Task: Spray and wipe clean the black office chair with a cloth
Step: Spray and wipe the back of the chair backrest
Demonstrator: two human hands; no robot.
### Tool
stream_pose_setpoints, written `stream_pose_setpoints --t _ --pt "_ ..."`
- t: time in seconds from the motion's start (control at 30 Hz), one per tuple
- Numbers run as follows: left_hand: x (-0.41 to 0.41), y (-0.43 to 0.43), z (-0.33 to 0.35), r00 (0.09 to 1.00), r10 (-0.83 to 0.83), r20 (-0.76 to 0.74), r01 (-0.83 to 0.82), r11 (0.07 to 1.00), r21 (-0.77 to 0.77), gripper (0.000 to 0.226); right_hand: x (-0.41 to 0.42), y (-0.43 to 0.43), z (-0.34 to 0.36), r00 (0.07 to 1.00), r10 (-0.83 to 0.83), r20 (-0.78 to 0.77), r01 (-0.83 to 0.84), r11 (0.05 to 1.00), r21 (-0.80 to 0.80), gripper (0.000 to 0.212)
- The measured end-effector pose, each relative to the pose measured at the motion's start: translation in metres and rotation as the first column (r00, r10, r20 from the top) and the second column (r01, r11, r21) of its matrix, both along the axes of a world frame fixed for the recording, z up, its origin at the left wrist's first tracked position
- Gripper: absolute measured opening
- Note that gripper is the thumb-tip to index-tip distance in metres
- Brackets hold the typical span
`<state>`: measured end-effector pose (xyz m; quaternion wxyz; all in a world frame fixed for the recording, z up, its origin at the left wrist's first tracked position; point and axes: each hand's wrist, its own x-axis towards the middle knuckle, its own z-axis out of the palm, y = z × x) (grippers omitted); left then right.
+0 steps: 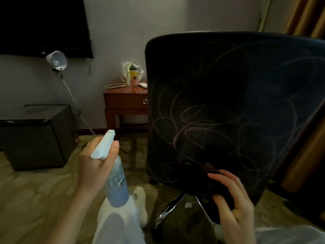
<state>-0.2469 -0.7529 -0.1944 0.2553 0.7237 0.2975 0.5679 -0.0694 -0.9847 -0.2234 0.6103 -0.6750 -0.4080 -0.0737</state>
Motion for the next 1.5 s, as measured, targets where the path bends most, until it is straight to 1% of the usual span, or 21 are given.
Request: stream_pose_setpoints --t 0.1,0.27,0.4,0.53,0.7,0.8,0.87,0.93,1.0,1.07,1.17,1.3,1.4,1.5 --pt "-0.013 0.022 -0.019 0.993 0.112 -0.044 -0.113 0.994 -0.011 0.038 -0.003 0.033 -0.008 0.996 0.093 -0.003 -0.093 0.993 -0.070 0.047" --pt "-0.036 0.066 -0.064 0.961 0.243 -0.129 -0.257 0.961 -0.102 0.017 -0.008 0.094 -0.026 0.977 0.211 -0.021 -0.211 0.958 -0.193 0.044" --pt "-0.051 0.098 -0.117 0.890 0.375 -0.260 -0.428 0.882 -0.194 0.021 -0.012 0.143 -0.044 0.964 0.264 -0.026 -0.260 0.924 -0.281 0.043" --pt "-0.062 0.113 -0.175 0.847 0.405 -0.346 -0.514 0.789 -0.335 0.020 -0.018 0.185 -0.067 0.956 0.290 -0.037 -0.284 0.893 -0.349 0.042" --pt "-0.082 0.136 -0.258 0.809 0.348 -0.474 -0.568 0.671 -0.477 0.022 -0.037 0.221 -0.112 0.952 0.302 -0.054 -0.293 0.844 -0.449 0.039" --pt "-0.088 0.144 -0.309 0.821 0.310 -0.480 -0.563 0.580 -0.588 0.024 -0.046 0.230 -0.137 0.947 0.313 -0.067 -0.302 0.808 -0.505 0.040" --pt "-0.089 0.141 -0.340 0.820 0.289 -0.493 -0.567 0.519 -0.640 0.026 -0.048 0.232 -0.151 0.945 0.316 -0.079 -0.307 0.783 -0.540 0.044" --pt "-0.093 0.134 -0.371 0.812 0.280 -0.513 -0.582 0.455 -0.673 0.025 -0.047 0.234 -0.161 0.946 0.309 -0.098 -0.307 0.759 -0.574 0.049" --pt "-0.098 0.124 -0.401 0.813 0.253 -0.525 -0.582 0.413 -0.701 0.025 -0.044 0.237 -0.167 0.947 0.310 -0.084 -0.298 0.751 -0.590 0.043" --pt "-0.104 0.115 -0.428 0.804 0.195 -0.561 -0.590 0.373 -0.716 0.024 -0.040 0.242 -0.169 0.948 0.309 -0.075 -0.288 0.734 -0.615 0.041" --pt "-0.115 0.104 -0.458 0.769 0.106 -0.630 -0.630 0.287 -0.721 0.026 -0.035 0.247 -0.169 0.949 0.305 -0.082 -0.282 0.704 -0.651 0.042" --pt "-0.120 0.098 -0.473 0.708 0.039 -0.705 -0.680 0.305 -0.666 0.025 -0.033 0.252 -0.169 0.949 0.303 -0.083 -0.277 0.686 -0.672 0.043" --pt "-0.119 0.102 -0.470 0.693 0.003 -0.721 -0.688 0.303 -0.660 0.026 -0.035 0.253 -0.170 0.944 0.316 -0.099 -0.298 0.679 -0.671 0.041" --pt "-0.120 0.105 -0.462 0.680 -0.032 -0.733 -0.692 0.304 -0.655 0.033 -0.044 0.253 -0.167 0.936 0.330 -0.126 -0.327 0.676 -0.660 0.041"
